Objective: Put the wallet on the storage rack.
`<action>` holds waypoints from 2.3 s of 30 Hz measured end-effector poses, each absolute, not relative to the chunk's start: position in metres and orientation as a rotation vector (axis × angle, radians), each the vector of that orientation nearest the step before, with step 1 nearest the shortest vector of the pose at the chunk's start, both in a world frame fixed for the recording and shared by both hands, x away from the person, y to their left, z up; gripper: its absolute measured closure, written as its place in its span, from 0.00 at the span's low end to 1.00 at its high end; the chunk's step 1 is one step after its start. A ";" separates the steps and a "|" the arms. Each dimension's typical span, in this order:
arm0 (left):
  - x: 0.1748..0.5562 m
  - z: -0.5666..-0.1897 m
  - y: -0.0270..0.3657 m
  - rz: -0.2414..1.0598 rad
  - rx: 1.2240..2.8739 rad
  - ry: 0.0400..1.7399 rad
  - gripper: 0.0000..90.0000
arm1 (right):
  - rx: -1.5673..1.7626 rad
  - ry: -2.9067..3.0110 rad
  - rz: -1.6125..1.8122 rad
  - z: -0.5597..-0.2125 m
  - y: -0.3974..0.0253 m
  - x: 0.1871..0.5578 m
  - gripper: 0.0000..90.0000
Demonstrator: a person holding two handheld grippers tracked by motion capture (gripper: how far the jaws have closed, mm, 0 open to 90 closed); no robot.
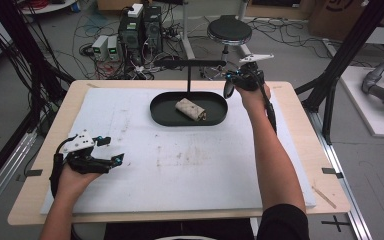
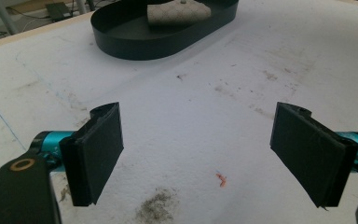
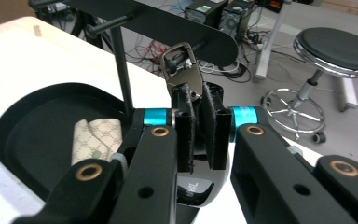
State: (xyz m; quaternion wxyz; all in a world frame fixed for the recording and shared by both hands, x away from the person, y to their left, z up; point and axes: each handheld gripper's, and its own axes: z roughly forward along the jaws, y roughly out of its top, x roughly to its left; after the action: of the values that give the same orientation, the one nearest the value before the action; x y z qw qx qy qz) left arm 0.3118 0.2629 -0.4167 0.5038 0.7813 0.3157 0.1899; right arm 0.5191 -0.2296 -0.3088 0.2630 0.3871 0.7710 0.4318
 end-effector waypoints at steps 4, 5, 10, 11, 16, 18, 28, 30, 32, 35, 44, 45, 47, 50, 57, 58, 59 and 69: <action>0.312 -0.417 0.263 0.455 1.888 0.763 0.19 | 1.080 2.024 1.160 -0.308 -0.230 0.519 0.70; 0.312 -0.417 0.263 0.454 1.888 0.763 0.19 | 1.090 2.013 1.164 -0.308 -0.230 0.518 0.68; 0.312 -0.417 0.262 0.452 1.889 0.758 0.19 | 1.092 2.035 1.143 -0.302 -0.235 0.512 0.58; 0.312 -0.417 0.262 0.453 1.891 0.756 0.19 | 1.091 2.044 1.137 -0.301 -0.236 0.510 0.56; 0.312 -0.416 0.259 0.449 1.892 0.750 0.19 | 1.046 2.065 1.123 -0.302 -0.240 0.493 0.50; 0.312 -0.416 0.258 0.447 1.891 0.748 0.19 | 1.046 2.107 1.091 -0.303 -0.242 0.488 0.46; 0.317 -0.415 0.251 0.425 1.898 0.730 0.19 | 1.031 2.180 1.066 -0.317 -0.253 0.456 0.41; 0.319 -0.416 0.249 0.424 1.900 0.725 0.19 | 1.022 2.170 1.068 -0.320 -0.257 0.447 0.42; 0.321 -0.416 0.247 0.422 1.898 0.728 0.19 | 1.042 2.209 1.053 -0.321 -0.260 0.442 0.41; 0.324 -0.416 0.246 0.422 1.899 0.727 0.19 | 1.000 2.174 1.084 -0.326 -0.265 0.429 0.42; 0.327 -0.415 0.243 0.431 1.893 0.731 0.19 | 1.013 2.193 1.114 -0.347 -0.281 0.402 0.42; 0.328 -0.415 0.243 0.431 1.895 0.728 0.19 | 1.014 2.193 1.114 -0.349 -0.283 0.400 0.42; 0.328 -0.416 0.243 0.430 1.894 0.731 0.19 | 1.028 2.197 1.122 -0.356 -0.287 0.392 0.41; 0.329 -0.415 0.242 0.432 1.900 0.729 0.19 | 1.044 2.198 1.133 -0.367 -0.294 0.382 0.40; 0.329 -0.416 0.240 0.430 1.897 0.725 0.19 | 1.098 2.174 1.174 -0.391 -0.306 0.364 0.38; 0.330 -0.416 0.240 0.431 1.900 0.724 0.19 | 1.108 2.172 1.178 -0.395 -0.307 0.361 0.37; 0.330 -0.416 0.239 0.428 1.900 0.723 0.19 | 1.110 2.173 1.184 -0.398 -0.308 0.360 0.36; 0.331 -0.418 0.238 0.426 1.899 0.729 0.19 | 1.149 2.170 1.209 -0.421 -0.313 0.343 0.25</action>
State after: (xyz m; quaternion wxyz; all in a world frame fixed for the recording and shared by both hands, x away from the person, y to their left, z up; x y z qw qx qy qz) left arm 0.3310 0.2377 -0.4180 0.5070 0.7875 0.3026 0.1768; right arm 0.3430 -0.3128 -0.4213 0.2011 0.4111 0.7767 0.4328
